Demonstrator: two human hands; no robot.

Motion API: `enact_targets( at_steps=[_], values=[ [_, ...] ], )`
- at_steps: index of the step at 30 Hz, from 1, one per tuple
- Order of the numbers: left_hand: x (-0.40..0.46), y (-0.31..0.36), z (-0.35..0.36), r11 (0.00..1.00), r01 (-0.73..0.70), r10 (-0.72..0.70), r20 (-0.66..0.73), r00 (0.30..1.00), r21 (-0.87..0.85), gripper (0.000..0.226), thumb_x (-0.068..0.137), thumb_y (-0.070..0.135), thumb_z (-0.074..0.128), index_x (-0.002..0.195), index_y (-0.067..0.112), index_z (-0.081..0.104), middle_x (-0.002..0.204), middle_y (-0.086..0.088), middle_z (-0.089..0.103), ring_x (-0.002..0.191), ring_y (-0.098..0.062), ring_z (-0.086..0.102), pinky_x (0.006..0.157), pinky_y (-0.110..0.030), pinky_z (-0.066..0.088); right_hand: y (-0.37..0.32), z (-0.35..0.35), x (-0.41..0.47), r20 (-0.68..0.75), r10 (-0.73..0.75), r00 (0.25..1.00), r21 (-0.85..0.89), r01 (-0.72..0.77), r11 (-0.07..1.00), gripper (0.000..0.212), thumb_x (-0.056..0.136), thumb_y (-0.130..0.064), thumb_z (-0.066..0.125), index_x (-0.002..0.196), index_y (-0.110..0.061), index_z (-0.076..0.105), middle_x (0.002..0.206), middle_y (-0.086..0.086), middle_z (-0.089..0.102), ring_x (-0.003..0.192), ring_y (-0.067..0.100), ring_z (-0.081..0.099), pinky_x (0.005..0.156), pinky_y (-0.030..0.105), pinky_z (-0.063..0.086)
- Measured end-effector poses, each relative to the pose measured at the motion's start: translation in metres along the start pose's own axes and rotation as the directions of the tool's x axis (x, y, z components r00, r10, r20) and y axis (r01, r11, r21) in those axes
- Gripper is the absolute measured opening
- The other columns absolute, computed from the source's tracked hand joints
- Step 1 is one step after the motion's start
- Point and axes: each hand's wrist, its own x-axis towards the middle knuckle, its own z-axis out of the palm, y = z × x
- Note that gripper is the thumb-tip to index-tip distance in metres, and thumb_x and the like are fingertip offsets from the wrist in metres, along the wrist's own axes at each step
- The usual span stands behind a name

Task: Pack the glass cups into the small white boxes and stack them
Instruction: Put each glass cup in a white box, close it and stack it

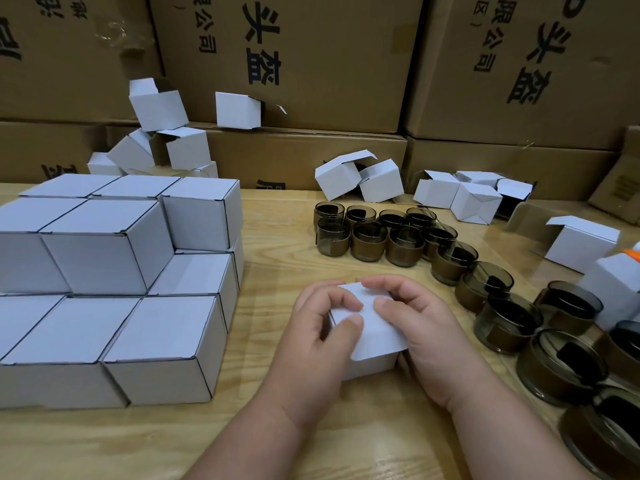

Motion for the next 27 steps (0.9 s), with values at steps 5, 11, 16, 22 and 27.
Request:
enact_targets(
  at_steps=[5, 11, 16, 22, 27],
  values=[
    [-0.002, 0.002, 0.003, 0.983, -0.046, 0.040, 0.035, 0.999, 0.176, 0.046, 0.066, 0.047, 0.066, 0.110, 0.053, 0.054, 0.120, 0.034, 0.048, 0.116, -0.008, 0.057, 0.095, -0.034, 0.052, 0.000, -0.003, -0.002, 0.017, -0.012, 1.000, -0.056, 0.013, 0.998, 0.026, 0.079, -0.028, 0.065, 0.101, -0.025, 0.078, 0.116, -0.007, 0.074, 0.109, 0.018, 0.069, 0.092, 0.037, 0.057],
    [-0.004, 0.001, 0.001, 0.987, 0.011, -0.007, -0.028, 1.000, 0.162, 0.054, 0.066, 0.049, 0.079, 0.114, 0.049, 0.056, 0.117, 0.011, 0.066, 0.099, -0.018, 0.066, 0.088, -0.049, 0.058, -0.003, -0.006, -0.005, 0.129, -0.014, 0.991, -0.130, 0.031, 0.991, 0.044, 0.067, -0.036, 0.072, 0.111, -0.034, 0.074, 0.117, -0.010, 0.073, 0.106, 0.014, 0.068, 0.082, 0.026, 0.055],
    [-0.002, 0.001, -0.001, 0.989, 0.000, 0.004, -0.026, 1.000, 0.150, 0.051, 0.063, 0.065, 0.076, 0.109, 0.051, 0.059, 0.122, 0.026, 0.062, 0.109, -0.010, 0.063, 0.093, -0.041, 0.056, -0.003, -0.015, -0.003, 0.199, 0.019, 0.980, 0.003, -0.020, 1.000, 0.053, 0.067, -0.037, 0.070, 0.119, -0.028, 0.072, 0.121, -0.002, 0.073, 0.108, 0.017, 0.069, 0.086, 0.029, 0.053],
    [0.000, 0.001, -0.003, 0.999, 0.025, -0.024, -0.065, 0.998, 0.023, 0.050, 0.065, 0.069, 0.070, 0.110, 0.053, 0.058, 0.105, 0.020, 0.069, 0.094, -0.007, 0.069, 0.076, -0.028, 0.057, -0.005, -0.007, -0.006, 0.153, -0.027, 0.988, 0.004, 0.026, 1.000, 0.037, 0.081, -0.029, 0.072, 0.118, -0.025, 0.073, 0.114, 0.000, 0.075, 0.100, 0.012, 0.071, 0.078, 0.020, 0.054],
    [0.000, 0.003, -0.003, 0.999, 0.023, -0.024, -0.045, 0.999, -0.025, 0.060, 0.059, 0.061, 0.080, 0.114, 0.056, 0.054, 0.105, 0.027, 0.067, 0.089, -0.001, 0.070, 0.071, -0.019, 0.055, -0.009, 0.005, -0.008, 0.023, -0.099, 0.995, -0.072, 0.101, 0.992, 0.047, 0.072, -0.056, 0.070, 0.110, -0.028, 0.073, 0.102, -0.011, 0.076, 0.089, 0.001, 0.070, 0.070, 0.015, 0.053]
  ],
)
